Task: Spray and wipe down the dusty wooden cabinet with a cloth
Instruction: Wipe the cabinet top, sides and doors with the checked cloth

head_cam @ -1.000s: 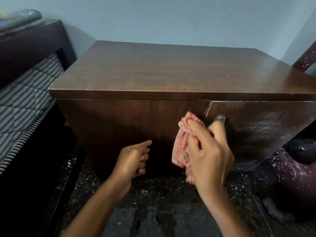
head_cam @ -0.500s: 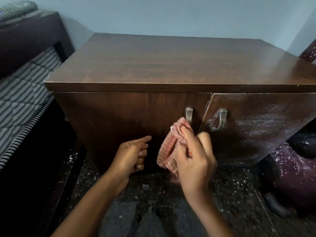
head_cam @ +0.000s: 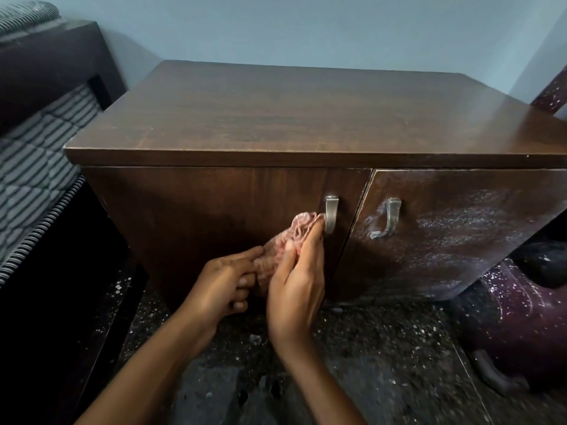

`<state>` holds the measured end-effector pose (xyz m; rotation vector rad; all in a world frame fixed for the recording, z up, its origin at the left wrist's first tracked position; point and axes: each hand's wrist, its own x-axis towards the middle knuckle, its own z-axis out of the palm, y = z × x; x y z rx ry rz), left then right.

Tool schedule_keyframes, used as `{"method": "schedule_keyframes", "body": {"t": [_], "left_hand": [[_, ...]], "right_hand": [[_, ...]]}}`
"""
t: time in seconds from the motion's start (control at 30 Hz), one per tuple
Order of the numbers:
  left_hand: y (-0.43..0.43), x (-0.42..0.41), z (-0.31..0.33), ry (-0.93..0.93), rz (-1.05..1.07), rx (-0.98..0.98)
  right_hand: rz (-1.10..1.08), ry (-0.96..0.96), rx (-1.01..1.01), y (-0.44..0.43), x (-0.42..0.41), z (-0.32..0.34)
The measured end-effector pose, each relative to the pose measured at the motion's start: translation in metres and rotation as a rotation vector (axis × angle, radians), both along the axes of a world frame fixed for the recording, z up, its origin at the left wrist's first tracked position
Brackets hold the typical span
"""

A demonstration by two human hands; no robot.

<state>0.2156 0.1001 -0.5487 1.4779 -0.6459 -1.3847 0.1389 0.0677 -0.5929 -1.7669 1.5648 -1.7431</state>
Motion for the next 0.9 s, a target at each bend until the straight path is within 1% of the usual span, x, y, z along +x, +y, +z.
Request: {"method": "schedule_keyframes", "body": {"t": [0.13, 0.33, 0.4, 0.47, 0.57, 0.6, 0.7, 0.9], "left_hand": [[0.0, 0.003, -0.001, -0.024, 0.0, -0.012], [0.004, 0.007, -0.004, -0.088, -0.002, -0.009], [0.004, 0.007, -0.005, -0.097, 0.017, -0.008], [0.002, 0.006, -0.006, -0.088, 0.036, -0.006], [0.0, 0.003, -0.008, -0.091, 0.057, 0.009], [-0.001, 0.001, -0.009, -0.099, 0.059, 0.018], [-0.004, -0.004, -0.01, -0.124, 0.058, 0.037], [-0.008, -0.003, -0.016, -0.182, 0.046, 0.042]], "right_hand": [[-0.029, -0.043, -0.044, -0.005, 0.0, 0.008], [0.101, 0.005, 0.017, 0.005, -0.017, -0.044], [0.116, -0.046, 0.047, 0.011, -0.027, -0.053], [0.095, -0.105, -0.001, 0.015, -0.04, -0.05], [0.072, -0.111, -0.147, 0.006, -0.054, -0.027], [0.067, -0.116, -0.169, 0.0, -0.055, -0.02], [0.07, -0.122, -0.128, -0.018, -0.055, -0.011], [0.111, -0.125, -0.032, -0.024, -0.058, -0.042]]}}
